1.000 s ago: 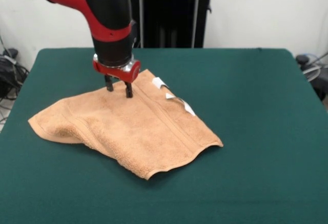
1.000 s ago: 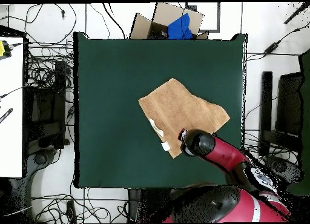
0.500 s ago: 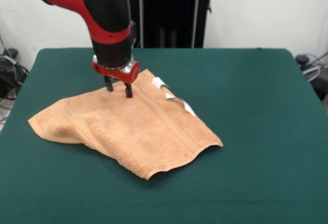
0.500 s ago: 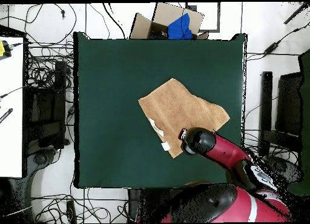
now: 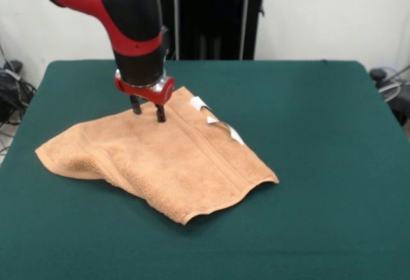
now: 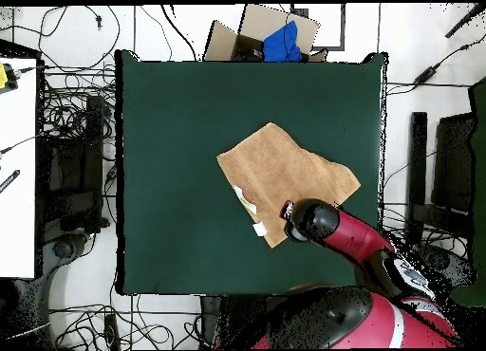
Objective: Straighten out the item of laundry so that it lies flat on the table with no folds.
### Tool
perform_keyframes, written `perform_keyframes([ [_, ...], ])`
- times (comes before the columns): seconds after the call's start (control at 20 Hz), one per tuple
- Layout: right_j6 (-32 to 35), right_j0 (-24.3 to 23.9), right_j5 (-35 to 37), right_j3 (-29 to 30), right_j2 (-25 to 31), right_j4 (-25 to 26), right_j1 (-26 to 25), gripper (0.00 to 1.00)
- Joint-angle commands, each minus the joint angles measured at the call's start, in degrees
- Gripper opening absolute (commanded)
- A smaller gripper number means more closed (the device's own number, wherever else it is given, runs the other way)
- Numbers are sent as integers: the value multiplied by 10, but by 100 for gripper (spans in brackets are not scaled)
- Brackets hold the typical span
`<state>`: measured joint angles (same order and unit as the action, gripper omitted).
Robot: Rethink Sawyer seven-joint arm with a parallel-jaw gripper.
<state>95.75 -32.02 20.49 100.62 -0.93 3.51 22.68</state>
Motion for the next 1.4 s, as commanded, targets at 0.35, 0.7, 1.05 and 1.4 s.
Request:
perform_keyframes([
  [0.35,93,-44,-141,11,-18,38,-192,100],
  [0.7,109,-56,-175,33,-19,42,-201,100],
  [1.05,91,-83,-308,30,-7,100,-225,100],
  [1.4,39,-108,-349,5,26,190,-215,100],
])
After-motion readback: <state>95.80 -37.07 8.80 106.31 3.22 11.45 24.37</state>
